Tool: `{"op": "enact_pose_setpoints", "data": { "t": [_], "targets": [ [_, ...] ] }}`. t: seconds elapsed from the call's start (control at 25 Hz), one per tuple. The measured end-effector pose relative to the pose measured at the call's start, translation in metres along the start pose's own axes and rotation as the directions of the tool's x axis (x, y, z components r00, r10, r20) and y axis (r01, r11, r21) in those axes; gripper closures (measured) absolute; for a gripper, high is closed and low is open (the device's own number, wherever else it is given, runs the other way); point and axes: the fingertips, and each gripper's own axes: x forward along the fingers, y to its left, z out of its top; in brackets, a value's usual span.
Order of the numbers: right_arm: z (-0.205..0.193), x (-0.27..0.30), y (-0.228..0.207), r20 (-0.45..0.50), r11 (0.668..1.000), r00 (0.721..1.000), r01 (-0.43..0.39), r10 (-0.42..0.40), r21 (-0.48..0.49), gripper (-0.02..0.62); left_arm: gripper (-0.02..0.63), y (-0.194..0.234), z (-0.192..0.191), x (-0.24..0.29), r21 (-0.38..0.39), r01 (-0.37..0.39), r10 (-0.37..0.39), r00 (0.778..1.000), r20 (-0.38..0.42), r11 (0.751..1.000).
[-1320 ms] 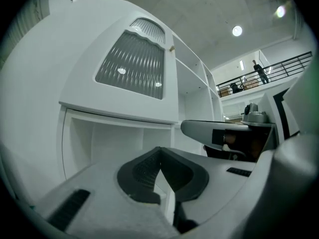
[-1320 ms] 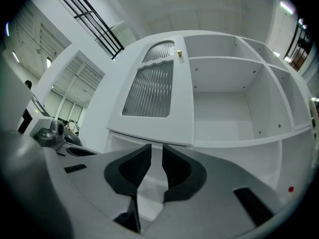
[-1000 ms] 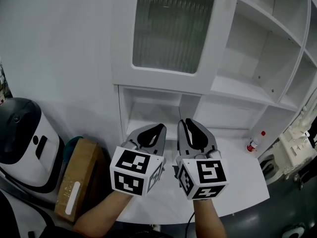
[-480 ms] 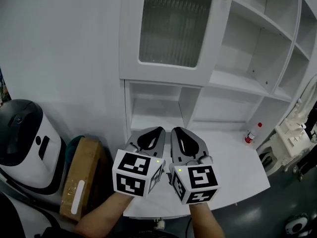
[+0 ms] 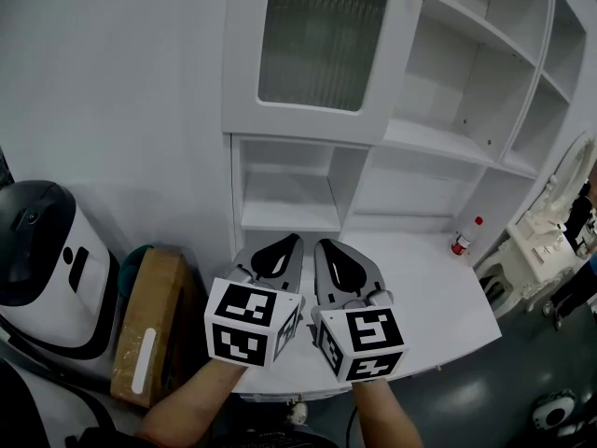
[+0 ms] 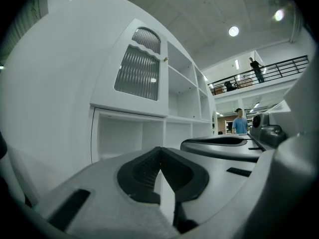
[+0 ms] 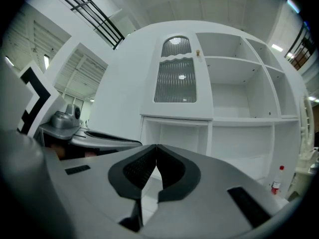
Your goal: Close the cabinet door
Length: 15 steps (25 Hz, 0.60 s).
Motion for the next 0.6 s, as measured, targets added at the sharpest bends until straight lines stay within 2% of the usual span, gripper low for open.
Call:
{"op": "enact_pose_setpoints", "data": {
  "t": [0.6],
  "targets": [
    [-0.004, -0.009, 0.016, -0.002, 1.0, 1.0, -0.001, 0.001, -0.001, 0.575, 0.594, 0.001, -0.011, -0.019, -0.007, -0.004, 0.003, 1.0, -0.016, 1.0]
  ]
}}
